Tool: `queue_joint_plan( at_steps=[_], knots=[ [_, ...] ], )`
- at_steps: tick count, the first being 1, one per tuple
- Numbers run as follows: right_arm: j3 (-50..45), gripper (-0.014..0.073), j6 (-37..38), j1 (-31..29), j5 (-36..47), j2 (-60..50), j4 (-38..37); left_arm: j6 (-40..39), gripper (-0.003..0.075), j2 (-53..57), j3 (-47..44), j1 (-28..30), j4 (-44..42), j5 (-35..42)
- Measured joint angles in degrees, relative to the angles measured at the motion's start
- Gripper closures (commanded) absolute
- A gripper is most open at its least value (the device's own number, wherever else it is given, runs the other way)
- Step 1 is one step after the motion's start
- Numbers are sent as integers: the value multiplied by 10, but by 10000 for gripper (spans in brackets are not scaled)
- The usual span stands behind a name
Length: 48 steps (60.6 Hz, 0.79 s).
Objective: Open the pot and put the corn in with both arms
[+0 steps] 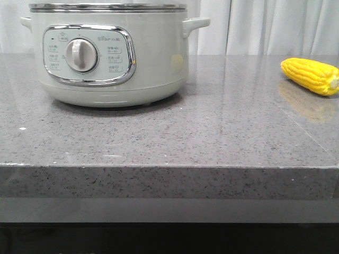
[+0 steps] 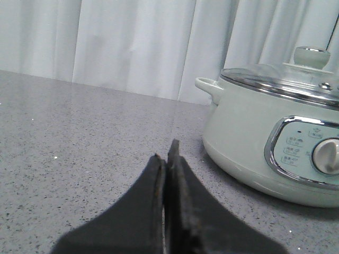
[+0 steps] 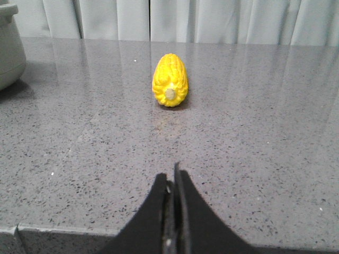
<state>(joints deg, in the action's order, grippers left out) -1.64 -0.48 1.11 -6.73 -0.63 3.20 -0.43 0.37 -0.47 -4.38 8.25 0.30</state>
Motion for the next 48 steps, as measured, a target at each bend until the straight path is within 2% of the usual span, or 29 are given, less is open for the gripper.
queue_joint_plan(
  at_steps=[48],
  knots=[
    [0,661,0,0,25,0,0,0,741,0,0,0,0,2]
  ],
)
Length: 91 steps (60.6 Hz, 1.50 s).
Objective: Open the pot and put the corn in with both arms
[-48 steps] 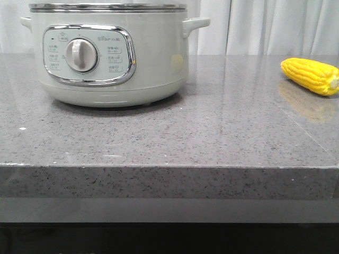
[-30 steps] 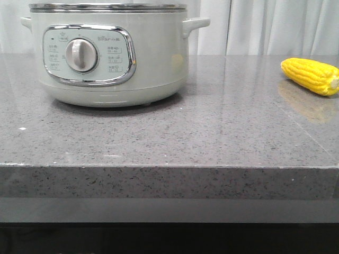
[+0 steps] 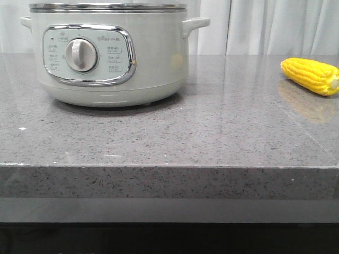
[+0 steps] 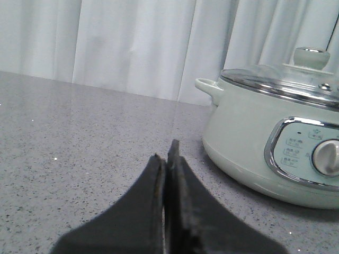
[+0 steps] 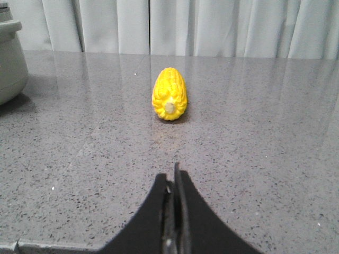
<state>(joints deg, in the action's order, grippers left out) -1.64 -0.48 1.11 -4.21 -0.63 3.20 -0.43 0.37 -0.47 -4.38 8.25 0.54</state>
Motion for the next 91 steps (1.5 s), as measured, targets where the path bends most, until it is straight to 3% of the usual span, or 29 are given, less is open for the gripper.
queue_joint_plan(
  at_steps=[16,27,54,83,86,91],
  knots=[
    [17,661,0,0,18,0,41,0,741,0,14,0,-3,3],
    [114,661,-1,0,-24,0,48,0,741,-5,111,0,-19,-5],
    [338,661,-11,0,-198,163,4,0,741,-225,398,0,-54,-217],
    [360,658,-11,0,-207,240,4,0,738,-348,424,0,-50,-251],
    [360,636,-11,0,-207,240,4,0,719,-355,424,0,-50,-251],
    [360,502,-11,0,-207,240,4,0,580,-368,424,0,-50,-249]
  ],
)
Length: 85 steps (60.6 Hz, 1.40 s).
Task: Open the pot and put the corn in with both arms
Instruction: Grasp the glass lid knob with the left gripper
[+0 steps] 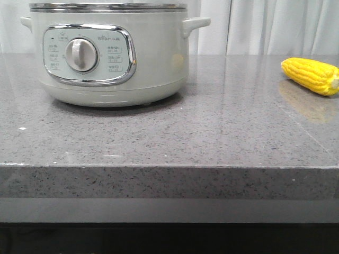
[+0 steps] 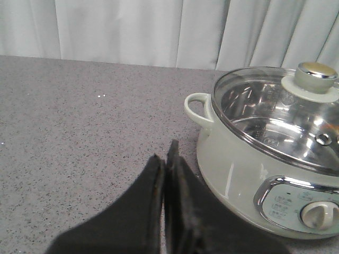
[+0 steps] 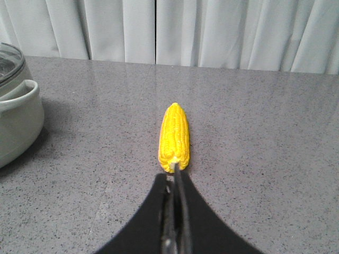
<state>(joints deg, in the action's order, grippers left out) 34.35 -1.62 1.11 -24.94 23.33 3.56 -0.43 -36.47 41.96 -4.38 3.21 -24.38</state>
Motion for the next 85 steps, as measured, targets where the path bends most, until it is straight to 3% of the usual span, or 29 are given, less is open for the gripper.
queue_joint_plan(
  at_steps=[9,14,24,49,70,85],
  knots=[
    [0,137,0,0,-1,0,0,0,236,-19,0,0,0,21],
    [0,34,0,0,-1,0,0,0,158,-30,0,0,0,34],
    [0,21,0,0,-3,0,0,0,193,-71,8,-18,1,64],
    [0,21,0,0,-3,0,0,0,196,-271,142,-178,2,145],
    [0,21,0,0,-3,0,0,0,196,-440,288,-229,2,156],
    [0,21,0,0,-3,0,0,0,196,-526,360,-235,2,158]
  ],
)
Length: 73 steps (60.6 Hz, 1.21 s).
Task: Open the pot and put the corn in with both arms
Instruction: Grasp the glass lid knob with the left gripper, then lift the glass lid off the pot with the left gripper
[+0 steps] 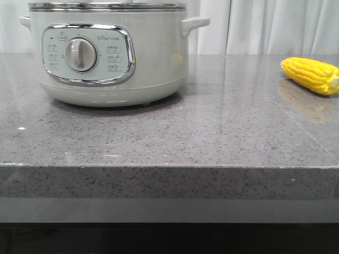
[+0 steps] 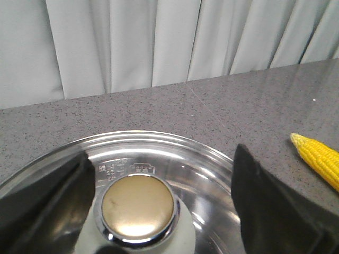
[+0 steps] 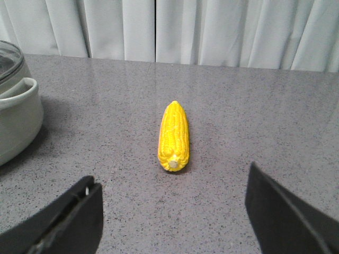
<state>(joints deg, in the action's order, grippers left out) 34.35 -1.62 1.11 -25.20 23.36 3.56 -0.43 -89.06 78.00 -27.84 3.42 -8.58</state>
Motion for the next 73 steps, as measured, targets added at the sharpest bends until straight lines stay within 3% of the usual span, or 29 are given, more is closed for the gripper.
queue_joint_plan(
  at_steps=[32,55,73],
  knots=[
    [0,21,0,0,0,0,0,0,200,-45,7,6,22,2],
    [0,21,0,0,0,0,0,4,421,-55,9,10,22,15],
    [0,21,0,0,0,0,0,4,430,-56,9,10,22,23]
  ],
)
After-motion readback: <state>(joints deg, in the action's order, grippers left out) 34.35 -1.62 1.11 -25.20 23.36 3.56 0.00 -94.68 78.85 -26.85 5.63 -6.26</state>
